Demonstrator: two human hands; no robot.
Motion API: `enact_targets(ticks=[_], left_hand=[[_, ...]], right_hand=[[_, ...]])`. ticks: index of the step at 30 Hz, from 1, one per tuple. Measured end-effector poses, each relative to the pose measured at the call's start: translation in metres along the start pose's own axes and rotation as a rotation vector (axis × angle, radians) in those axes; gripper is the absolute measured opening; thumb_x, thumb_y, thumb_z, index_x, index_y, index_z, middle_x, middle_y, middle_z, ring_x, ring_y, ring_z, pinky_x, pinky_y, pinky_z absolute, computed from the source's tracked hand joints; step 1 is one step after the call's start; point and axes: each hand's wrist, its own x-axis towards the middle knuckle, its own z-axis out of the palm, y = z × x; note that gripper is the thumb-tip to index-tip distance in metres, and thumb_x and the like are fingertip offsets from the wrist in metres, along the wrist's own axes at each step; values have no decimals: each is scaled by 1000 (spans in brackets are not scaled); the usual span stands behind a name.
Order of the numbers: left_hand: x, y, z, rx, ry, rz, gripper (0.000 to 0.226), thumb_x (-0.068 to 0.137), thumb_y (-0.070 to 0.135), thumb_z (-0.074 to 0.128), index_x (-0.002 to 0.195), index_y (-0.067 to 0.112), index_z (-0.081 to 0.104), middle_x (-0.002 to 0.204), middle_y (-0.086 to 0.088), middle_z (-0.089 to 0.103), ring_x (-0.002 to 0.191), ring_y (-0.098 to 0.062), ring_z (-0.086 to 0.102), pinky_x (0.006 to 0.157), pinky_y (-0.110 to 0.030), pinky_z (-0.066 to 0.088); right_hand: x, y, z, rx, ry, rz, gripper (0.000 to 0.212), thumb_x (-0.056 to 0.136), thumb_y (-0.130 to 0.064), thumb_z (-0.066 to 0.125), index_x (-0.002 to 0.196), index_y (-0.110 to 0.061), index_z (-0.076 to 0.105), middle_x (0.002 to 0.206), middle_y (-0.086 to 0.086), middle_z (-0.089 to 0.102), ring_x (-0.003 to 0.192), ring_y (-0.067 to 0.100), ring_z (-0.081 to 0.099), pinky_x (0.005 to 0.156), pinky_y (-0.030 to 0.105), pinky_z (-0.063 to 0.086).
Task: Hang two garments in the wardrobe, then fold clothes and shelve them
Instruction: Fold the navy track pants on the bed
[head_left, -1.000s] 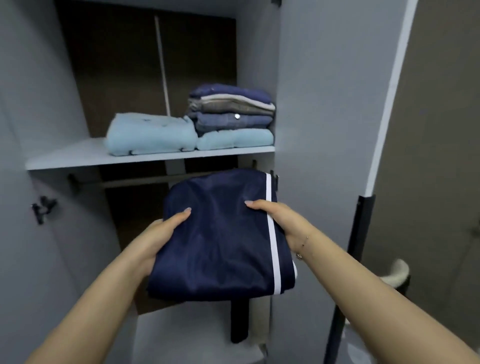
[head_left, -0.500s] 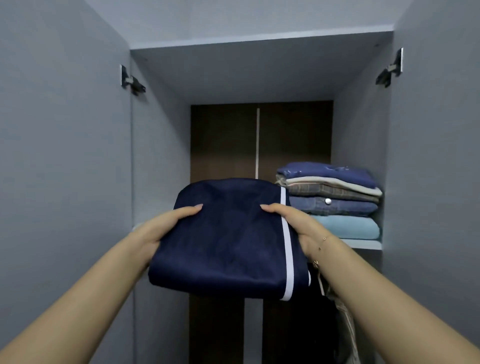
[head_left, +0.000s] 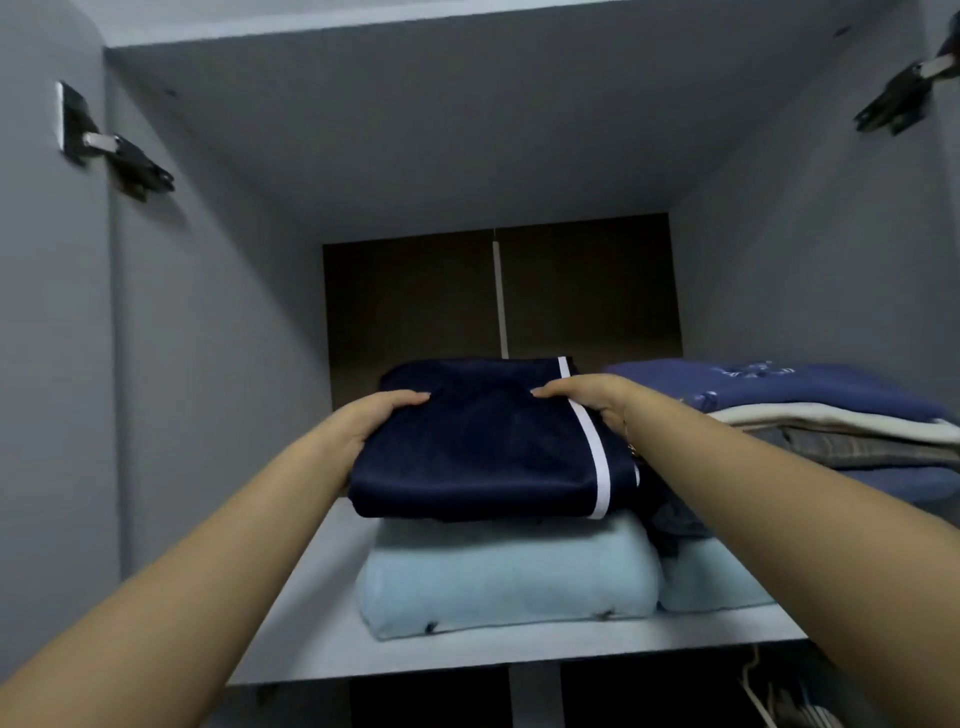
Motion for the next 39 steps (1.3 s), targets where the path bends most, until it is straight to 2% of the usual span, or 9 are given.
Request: enact_targets(ticks=[5, 11, 16, 19, 21, 26, 30, 33, 39], left_hand=[[55, -57, -12, 195, 0, -107, 53, 89, 32, 68, 131, 2, 55, 125, -17, 62, 117, -30, 57, 106, -37, 42], [33, -47, -21, 30, -135, -40, 41, 82, 25, 72, 119, 8, 64, 107, -15, 72, 97, -31, 69, 79, -39, 58], [-13, -88, -36, -71, -205, 205, 62, 74, 35, 78, 129, 15, 57, 117, -6, 70, 107, -21, 68, 87, -34, 51], [-27, -114, -27, 11, -109, 306, 46, 84, 37, 69, 126, 23, 58, 109, 3, 73, 99, -14, 70, 83, -30, 50], [-31, -119, -18, 22, -25, 337, 34, 91, 36, 62, 124, 27, 59, 104, 8, 74, 93, -11, 71, 75, -24, 50], [-36, -123, -5, -1, 65, 365, 48, 95, 37, 57, 139, 25, 45, 119, 4, 65, 108, -15, 62, 84, -27, 47], [-35, -122, -4, 26, 81, 364, 48, 97, 43, 51, 142, 29, 43, 124, 6, 63, 113, -16, 58, 100, -33, 44], [-34, -119, 1, 22, 119, 388, 52, 99, 42, 50, 146, 33, 32, 125, 8, 59, 116, -14, 54, 107, -34, 39], [-31, -124, 3, 43, 238, 420, 30, 94, 48, 55, 114, 27, 46, 105, 8, 62, 93, -2, 58, 73, -16, 42]], right_hand=[[44, 48, 13, -466, 167, 54, 89, 76, -39, 80, 145, -3, 37, 145, 13, 46, 127, 31, 50, 106, 37, 40], [32, 32, 6, -604, 215, -100, 84, 83, -41, 73, 149, -7, 32, 152, 10, 38, 135, 28, 41, 110, 36, 36], [-49, 55, 10, -148, 215, -317, 40, 89, -41, 63, 125, -23, 64, 129, -4, 61, 116, 14, 56, 96, 30, 46], [-90, 96, 18, -139, 255, -328, 48, 91, -33, 64, 137, -22, 53, 134, -5, 57, 117, 10, 52, 84, 21, 45], [-102, 119, 24, -228, 355, -421, 58, 88, -29, 69, 140, -15, 48, 136, -1, 54, 121, 10, 53, 100, 26, 45], [-108, 145, 41, -137, 727, -640, 40, 77, -33, 80, 108, -18, 61, 108, -5, 58, 90, -4, 60, 73, 1, 44], [-95, 154, 56, -8, 762, -643, 42, 78, -35, 79, 112, -14, 66, 105, -9, 65, 97, 2, 63, 88, 13, 50], [-89, 151, 60, -104, 864, -764, 18, 85, -27, 74, 92, -13, 65, 91, -8, 61, 84, 4, 61, 79, 24, 52], [-85, 151, 57, -171, 884, -828, 12, 96, -17, 60, 86, -12, 54, 74, -6, 60, 67, 9, 55, 61, 27, 42]])
